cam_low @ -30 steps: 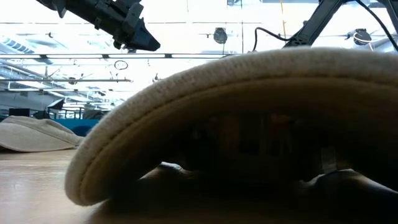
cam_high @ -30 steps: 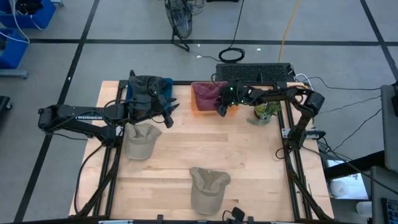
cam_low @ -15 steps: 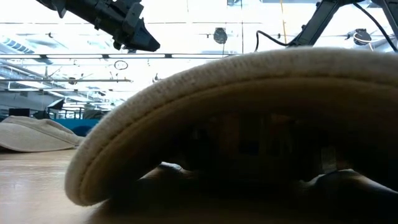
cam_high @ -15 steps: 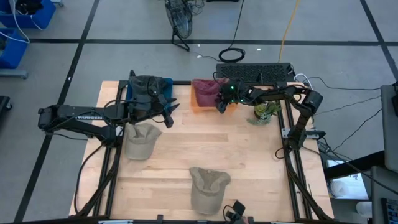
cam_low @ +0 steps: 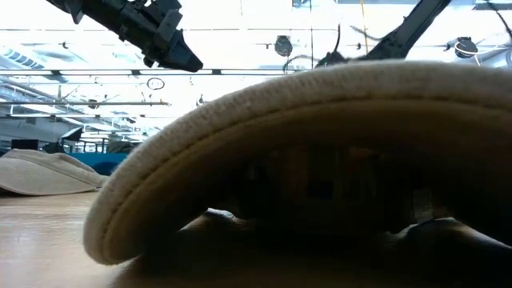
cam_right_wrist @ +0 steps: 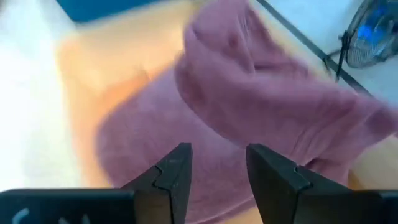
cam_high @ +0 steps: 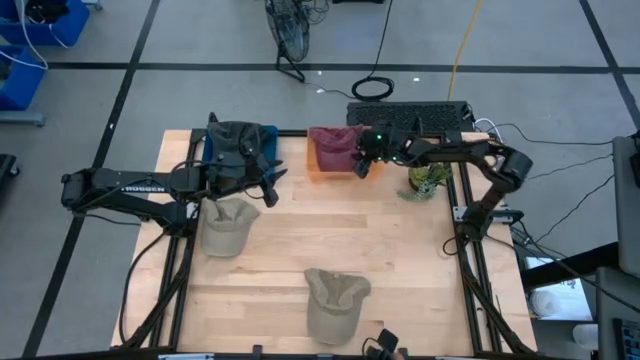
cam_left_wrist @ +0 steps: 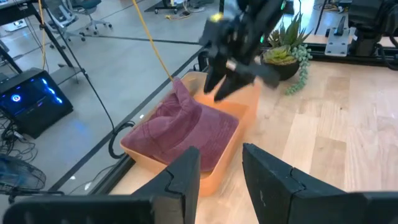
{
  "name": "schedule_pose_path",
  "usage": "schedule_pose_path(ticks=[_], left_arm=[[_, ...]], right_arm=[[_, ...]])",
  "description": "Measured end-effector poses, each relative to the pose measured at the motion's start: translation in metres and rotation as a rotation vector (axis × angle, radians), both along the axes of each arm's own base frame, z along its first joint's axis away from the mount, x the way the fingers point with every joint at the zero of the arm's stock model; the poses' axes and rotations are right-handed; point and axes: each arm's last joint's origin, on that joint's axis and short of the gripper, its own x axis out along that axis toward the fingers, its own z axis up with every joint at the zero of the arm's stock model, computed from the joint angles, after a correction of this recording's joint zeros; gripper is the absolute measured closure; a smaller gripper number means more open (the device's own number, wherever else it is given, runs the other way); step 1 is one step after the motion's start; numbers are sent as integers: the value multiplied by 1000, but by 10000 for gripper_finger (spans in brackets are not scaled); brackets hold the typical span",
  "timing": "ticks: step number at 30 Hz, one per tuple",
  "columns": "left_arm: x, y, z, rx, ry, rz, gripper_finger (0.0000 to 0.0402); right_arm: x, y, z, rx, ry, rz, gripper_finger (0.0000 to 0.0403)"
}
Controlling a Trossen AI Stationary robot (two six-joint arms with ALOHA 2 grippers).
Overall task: Pick & Place hat
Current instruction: Put the right brown cap into the orange bin
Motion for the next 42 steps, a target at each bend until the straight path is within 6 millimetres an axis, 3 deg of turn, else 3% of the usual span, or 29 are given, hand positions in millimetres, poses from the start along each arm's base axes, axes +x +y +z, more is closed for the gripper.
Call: schedule_pose_path(ticks=[8,15,25,30,37,42], left_arm=[[0,0,-1,-11,1,4,277],[-1,0,-1,-14,9,6,277],[-2,0,-6,-8,70,0,277],[-4,-1,-9,-10,100,-1,277],[-3,-1,-7,-23,77,-6,277],[4,-6,3,-141,-84,-177,277]], right_arm=[[-19,28,52,14,-50,20,264],[-21,63,75,42,-82,94,264],[-1,109,79,17,-111,285,264],[1,133,63,-18,-95,397,264],[-4,137,58,-60,-76,436,264],[-4,143,62,28,-128,444,264]])
